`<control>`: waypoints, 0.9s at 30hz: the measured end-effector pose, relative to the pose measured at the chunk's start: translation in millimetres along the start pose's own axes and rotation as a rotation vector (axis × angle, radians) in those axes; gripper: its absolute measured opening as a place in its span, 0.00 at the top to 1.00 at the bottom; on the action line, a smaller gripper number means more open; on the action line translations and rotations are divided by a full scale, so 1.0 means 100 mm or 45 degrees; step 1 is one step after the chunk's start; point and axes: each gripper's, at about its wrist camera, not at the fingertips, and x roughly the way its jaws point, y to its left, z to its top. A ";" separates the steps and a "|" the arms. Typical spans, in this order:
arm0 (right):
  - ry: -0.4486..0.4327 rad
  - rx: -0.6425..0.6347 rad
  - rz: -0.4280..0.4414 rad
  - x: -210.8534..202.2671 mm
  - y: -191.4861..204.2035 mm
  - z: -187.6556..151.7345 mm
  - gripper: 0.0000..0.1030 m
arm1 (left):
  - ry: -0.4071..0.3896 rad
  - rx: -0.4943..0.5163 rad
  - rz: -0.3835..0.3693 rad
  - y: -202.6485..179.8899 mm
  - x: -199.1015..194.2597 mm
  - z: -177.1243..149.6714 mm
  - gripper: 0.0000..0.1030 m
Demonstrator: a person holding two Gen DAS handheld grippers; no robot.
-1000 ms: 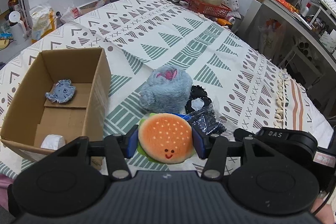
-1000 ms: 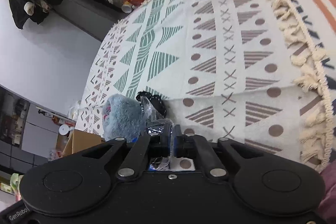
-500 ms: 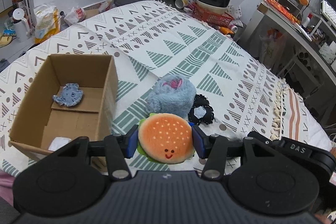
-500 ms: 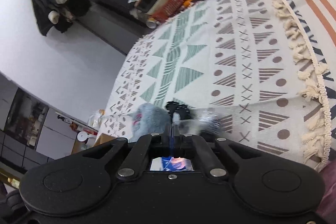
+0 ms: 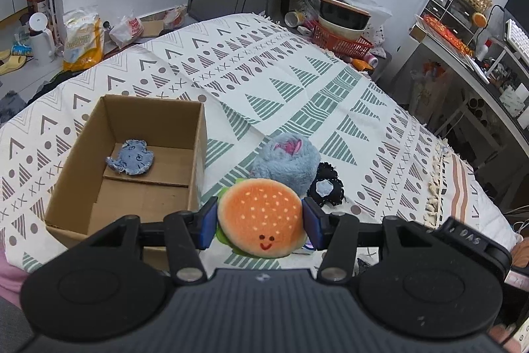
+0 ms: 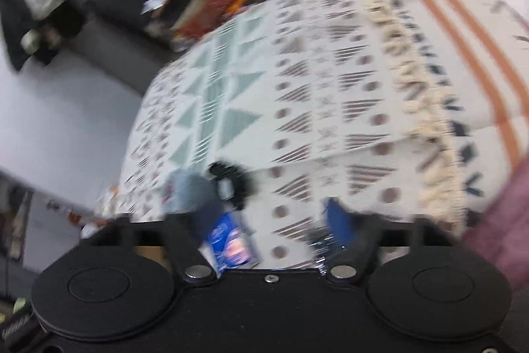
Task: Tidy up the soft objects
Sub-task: 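Lift and carry the burger in the left tool and the bag in the right tool over the box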
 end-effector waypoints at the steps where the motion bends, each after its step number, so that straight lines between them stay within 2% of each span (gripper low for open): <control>1: 0.015 0.003 -0.033 0.01 -0.02 0.01 0.15 | 0.001 -0.004 -0.001 0.01 0.00 0.00 0.49; 2: 0.045 0.003 -0.070 0.04 -0.03 0.02 0.09 | 0.004 -0.010 -0.001 0.02 0.00 0.00 0.49; 7: 0.146 -0.062 -0.268 0.25 -0.02 -0.05 0.05 | 0.007 -0.028 -0.013 0.07 -0.04 0.00 0.49; 10: 0.188 -0.133 -0.312 0.35 0.03 -0.13 0.05 | -0.002 -0.026 -0.014 0.08 -0.07 0.02 0.49; 13: 0.181 -0.194 -0.383 0.42 0.11 -0.16 0.02 | -0.003 -0.038 -0.015 0.11 -0.08 0.03 0.49; 17: 0.249 -0.255 -0.413 0.54 0.16 -0.19 0.01 | 0.003 -0.036 -0.025 0.13 -0.07 0.02 0.49; 21: 0.245 -0.347 -0.441 0.59 0.25 -0.25 0.02 | 0.017 -0.034 -0.005 0.17 -0.02 0.01 0.49; 22: 0.252 -0.363 -0.428 0.60 0.27 -0.27 0.11 | 0.017 -0.031 0.003 0.17 -0.01 0.01 0.49; 23: 0.272 -0.371 -0.415 0.62 0.27 -0.28 0.32 | 0.016 -0.028 0.011 0.18 0.00 0.01 0.49; 25: 0.322 -0.366 -0.419 0.67 0.26 -0.31 0.62 | 0.013 -0.028 0.021 0.21 0.00 0.02 0.49; 27: 0.315 -0.370 -0.382 0.64 0.28 -0.33 0.64 | 0.009 -0.032 0.027 0.23 -0.01 0.02 0.49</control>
